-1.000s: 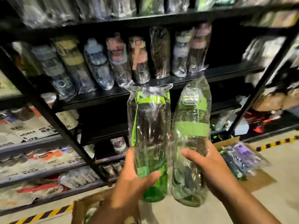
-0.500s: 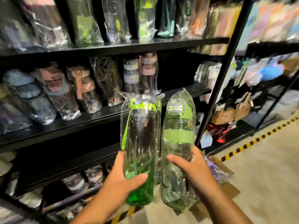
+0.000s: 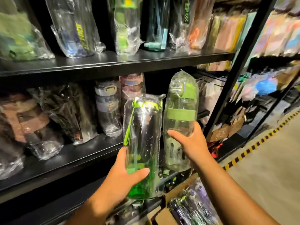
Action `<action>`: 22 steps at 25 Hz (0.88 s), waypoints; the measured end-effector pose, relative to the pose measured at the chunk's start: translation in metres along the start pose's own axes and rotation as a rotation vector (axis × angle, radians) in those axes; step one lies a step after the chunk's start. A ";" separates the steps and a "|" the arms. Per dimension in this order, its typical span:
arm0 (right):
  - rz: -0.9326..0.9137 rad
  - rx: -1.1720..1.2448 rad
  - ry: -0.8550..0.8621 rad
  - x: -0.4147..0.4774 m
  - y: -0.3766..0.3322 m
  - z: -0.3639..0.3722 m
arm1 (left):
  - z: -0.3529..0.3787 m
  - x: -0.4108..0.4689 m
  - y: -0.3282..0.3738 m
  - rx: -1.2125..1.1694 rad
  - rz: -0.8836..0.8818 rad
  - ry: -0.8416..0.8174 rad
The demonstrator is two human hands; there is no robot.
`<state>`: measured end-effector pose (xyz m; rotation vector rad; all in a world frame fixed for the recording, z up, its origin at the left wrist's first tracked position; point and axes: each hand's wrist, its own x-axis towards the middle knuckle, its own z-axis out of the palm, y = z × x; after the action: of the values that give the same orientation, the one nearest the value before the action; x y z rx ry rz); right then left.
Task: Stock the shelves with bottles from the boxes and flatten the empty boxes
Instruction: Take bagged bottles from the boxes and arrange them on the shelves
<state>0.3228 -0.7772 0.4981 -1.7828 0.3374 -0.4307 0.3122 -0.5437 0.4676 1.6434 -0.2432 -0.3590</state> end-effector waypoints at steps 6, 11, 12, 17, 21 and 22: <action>-0.100 0.031 0.055 0.091 0.020 0.015 | -0.002 0.040 -0.015 -0.089 0.035 -0.009; -0.169 0.067 0.018 0.144 0.036 0.035 | 0.010 0.047 -0.023 -0.118 -0.058 0.092; -0.186 0.069 -0.005 0.155 0.038 0.038 | 0.015 0.048 -0.022 -0.102 -0.078 0.123; -0.285 -0.035 -0.125 0.192 0.055 0.051 | 0.053 0.054 -0.014 -0.092 -0.175 0.361; -0.296 -0.129 -0.142 0.190 0.083 0.050 | 0.073 0.053 -0.013 -0.073 -0.197 0.495; -0.327 -0.170 -0.174 0.187 0.090 0.048 | 0.075 0.052 -0.013 -0.049 -0.185 0.519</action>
<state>0.5114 -0.8412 0.4213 -2.0349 -0.0441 -0.4826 0.3319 -0.6306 0.4440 1.6557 0.3063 -0.0661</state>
